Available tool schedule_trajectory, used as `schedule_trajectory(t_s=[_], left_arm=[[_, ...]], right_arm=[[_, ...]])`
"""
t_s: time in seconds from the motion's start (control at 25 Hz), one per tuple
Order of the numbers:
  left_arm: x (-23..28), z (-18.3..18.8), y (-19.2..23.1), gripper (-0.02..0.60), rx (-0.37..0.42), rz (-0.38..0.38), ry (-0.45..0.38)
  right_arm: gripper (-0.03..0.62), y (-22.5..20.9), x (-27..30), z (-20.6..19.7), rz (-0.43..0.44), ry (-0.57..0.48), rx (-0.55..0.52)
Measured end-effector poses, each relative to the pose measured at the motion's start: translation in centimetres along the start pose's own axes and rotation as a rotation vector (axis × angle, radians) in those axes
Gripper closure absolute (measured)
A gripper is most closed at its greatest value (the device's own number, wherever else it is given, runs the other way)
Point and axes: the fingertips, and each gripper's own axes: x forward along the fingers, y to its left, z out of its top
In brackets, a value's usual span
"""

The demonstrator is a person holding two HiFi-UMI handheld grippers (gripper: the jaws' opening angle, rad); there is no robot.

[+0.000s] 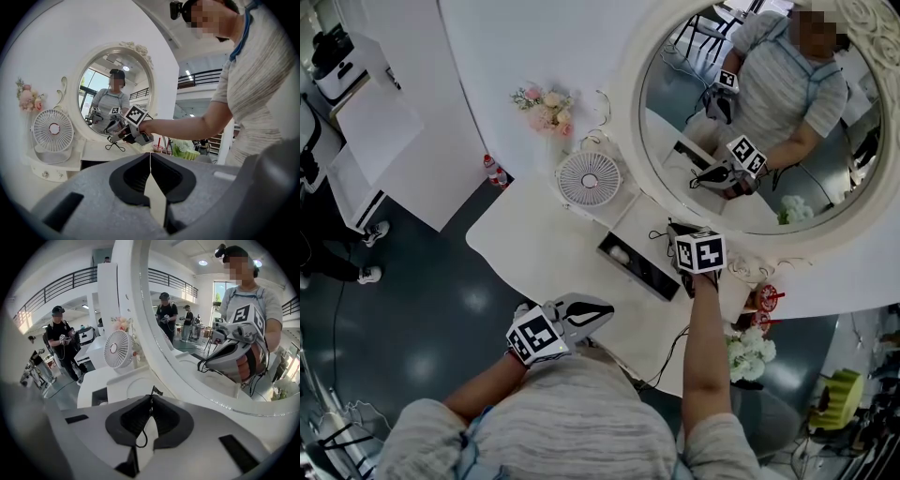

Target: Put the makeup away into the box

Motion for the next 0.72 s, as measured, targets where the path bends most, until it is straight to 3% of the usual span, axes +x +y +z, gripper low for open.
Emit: schedule_trajectory(t_s=[0.16, 0.52, 0.64, 0.72], left_arm=[[0.2, 0.1, -0.1, 0.566, 0.001, -0.003, -0.001], [0.7, 0.2, -0.4, 0.566, 0.004, -0.014, -0.002], [0.8, 0.3, -0.6, 0.566, 0.004, -0.016, -0.003], [0.8, 0.2, -0.7, 0.566, 0.004, -0.017, -0.002]], right_arm=[[0.574, 0.8, -1.3, 0.5, 0.038, -0.042, -0.010], [0.574, 4.8, -3.5, -0.1, 0.032, -0.098, -0.143], [0.574, 6.3, -3.5, -1.1, 0.088, -0.089, -0.146], [0.574, 7.2, -3.4, -1.3, 0.175, -0.081, -0.122]])
